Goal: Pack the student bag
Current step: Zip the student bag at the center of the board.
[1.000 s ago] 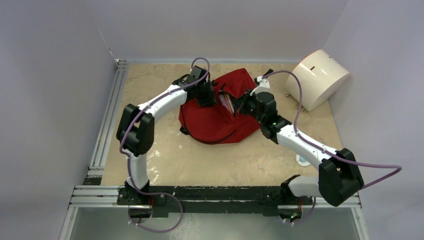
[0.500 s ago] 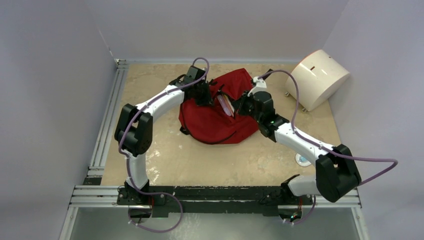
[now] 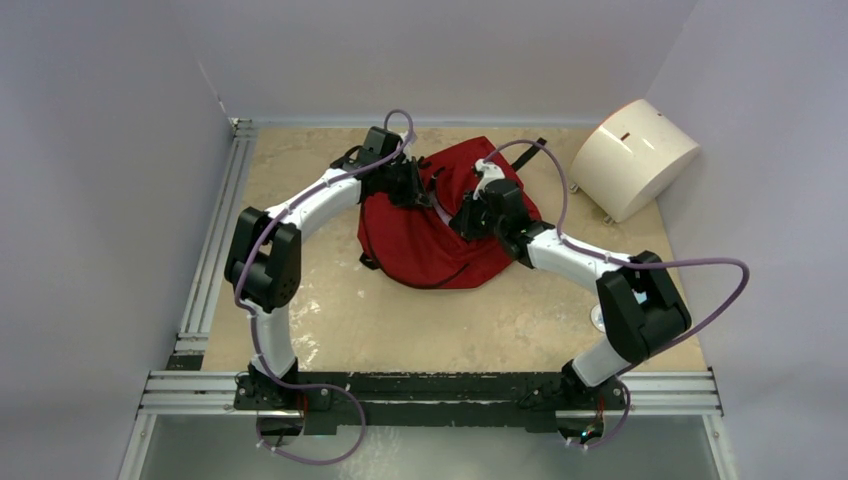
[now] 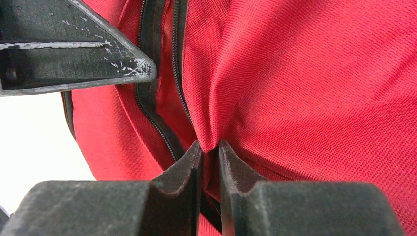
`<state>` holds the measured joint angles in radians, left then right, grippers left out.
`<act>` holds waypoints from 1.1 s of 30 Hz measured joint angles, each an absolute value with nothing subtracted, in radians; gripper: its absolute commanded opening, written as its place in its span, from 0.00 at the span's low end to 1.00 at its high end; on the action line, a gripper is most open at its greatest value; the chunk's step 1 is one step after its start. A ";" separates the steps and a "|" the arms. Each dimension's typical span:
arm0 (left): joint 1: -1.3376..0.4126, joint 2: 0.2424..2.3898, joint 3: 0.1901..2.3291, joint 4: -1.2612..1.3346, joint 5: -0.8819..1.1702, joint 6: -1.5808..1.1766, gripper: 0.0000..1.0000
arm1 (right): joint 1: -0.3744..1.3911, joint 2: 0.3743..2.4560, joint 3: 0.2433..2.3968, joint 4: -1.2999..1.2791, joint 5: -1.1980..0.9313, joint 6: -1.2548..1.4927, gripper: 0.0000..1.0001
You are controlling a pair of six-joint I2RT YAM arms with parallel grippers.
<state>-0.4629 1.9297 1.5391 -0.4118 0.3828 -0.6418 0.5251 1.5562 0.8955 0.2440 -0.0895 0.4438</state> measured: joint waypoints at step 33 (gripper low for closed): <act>-0.446 1.929 1.520 -0.389 0.420 -0.642 0.00 | 0.543 1.537 1.127 0.242 0.050 0.640 0.50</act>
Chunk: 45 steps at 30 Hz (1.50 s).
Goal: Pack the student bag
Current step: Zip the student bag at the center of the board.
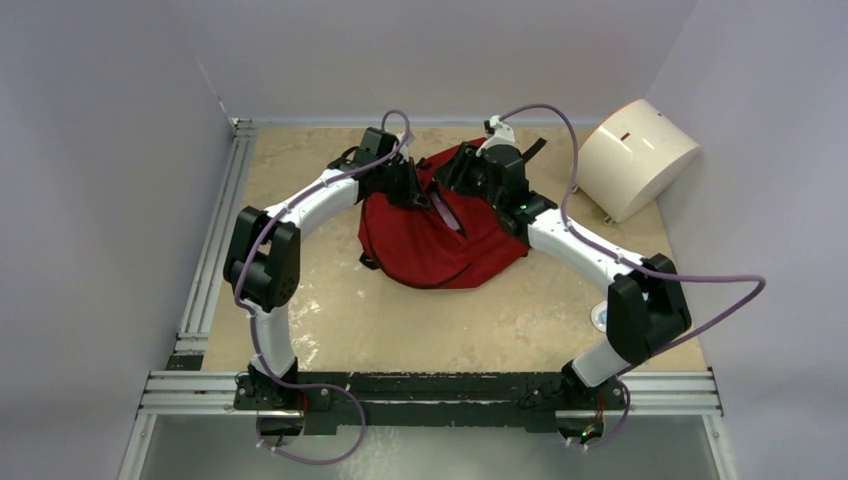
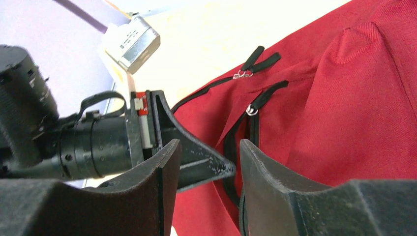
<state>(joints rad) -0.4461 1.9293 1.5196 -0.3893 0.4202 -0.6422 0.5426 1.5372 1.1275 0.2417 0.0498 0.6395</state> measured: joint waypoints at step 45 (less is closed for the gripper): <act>-0.446 1.930 1.515 -0.354 0.466 -0.662 0.00 | 0.396 1.921 1.287 0.378 -0.096 0.870 0.50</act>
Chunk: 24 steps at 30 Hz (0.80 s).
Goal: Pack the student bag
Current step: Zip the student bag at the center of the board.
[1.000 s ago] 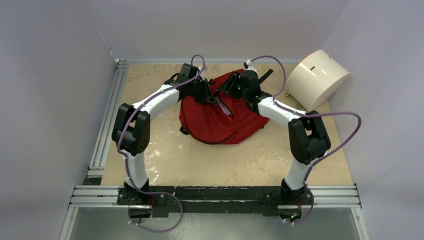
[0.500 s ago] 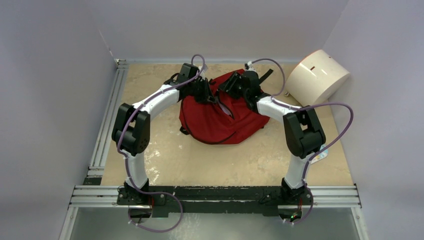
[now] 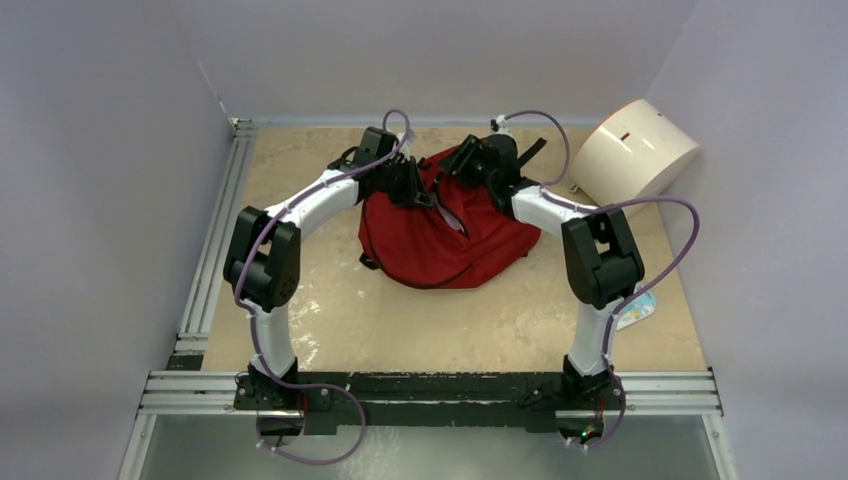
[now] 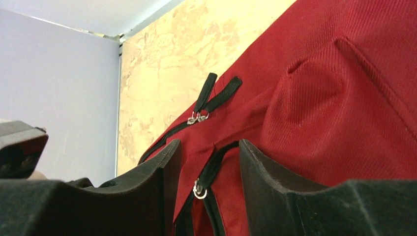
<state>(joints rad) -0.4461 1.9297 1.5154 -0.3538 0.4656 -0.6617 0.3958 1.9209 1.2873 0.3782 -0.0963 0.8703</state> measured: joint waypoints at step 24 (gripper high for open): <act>-0.446 1.936 1.510 -0.345 0.476 -0.662 0.00 | 0.384 2.030 1.397 0.342 -0.131 0.836 0.49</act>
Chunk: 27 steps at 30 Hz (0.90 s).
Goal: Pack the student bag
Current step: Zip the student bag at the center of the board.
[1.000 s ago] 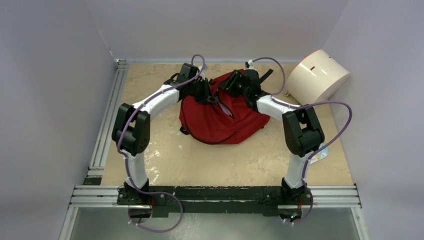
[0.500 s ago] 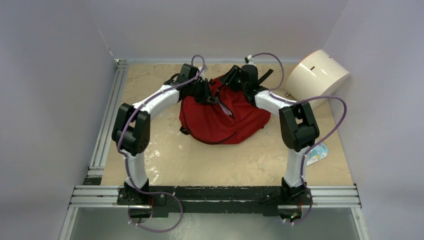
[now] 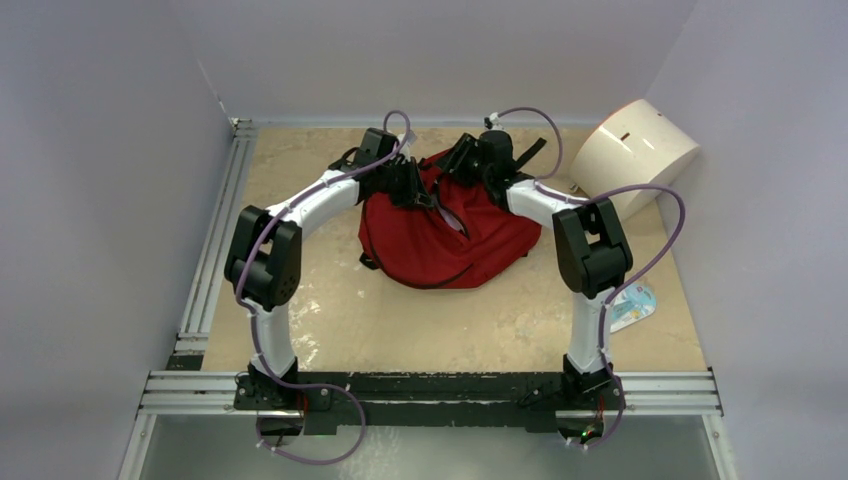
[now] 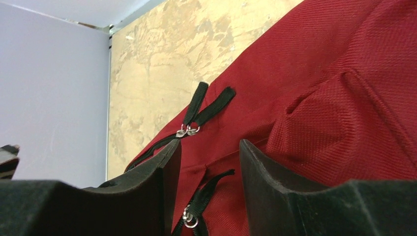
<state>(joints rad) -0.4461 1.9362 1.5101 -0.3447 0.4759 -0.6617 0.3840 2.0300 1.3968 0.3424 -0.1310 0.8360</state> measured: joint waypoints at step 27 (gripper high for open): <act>-0.446 1.953 1.510 -0.338 0.491 -0.662 0.00 | 0.378 2.069 1.382 0.405 -0.263 0.882 0.07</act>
<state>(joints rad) -0.4461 1.9526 1.5101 -0.3382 0.4911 -0.6621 0.3782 2.0686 1.3823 0.4049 -0.2626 0.8818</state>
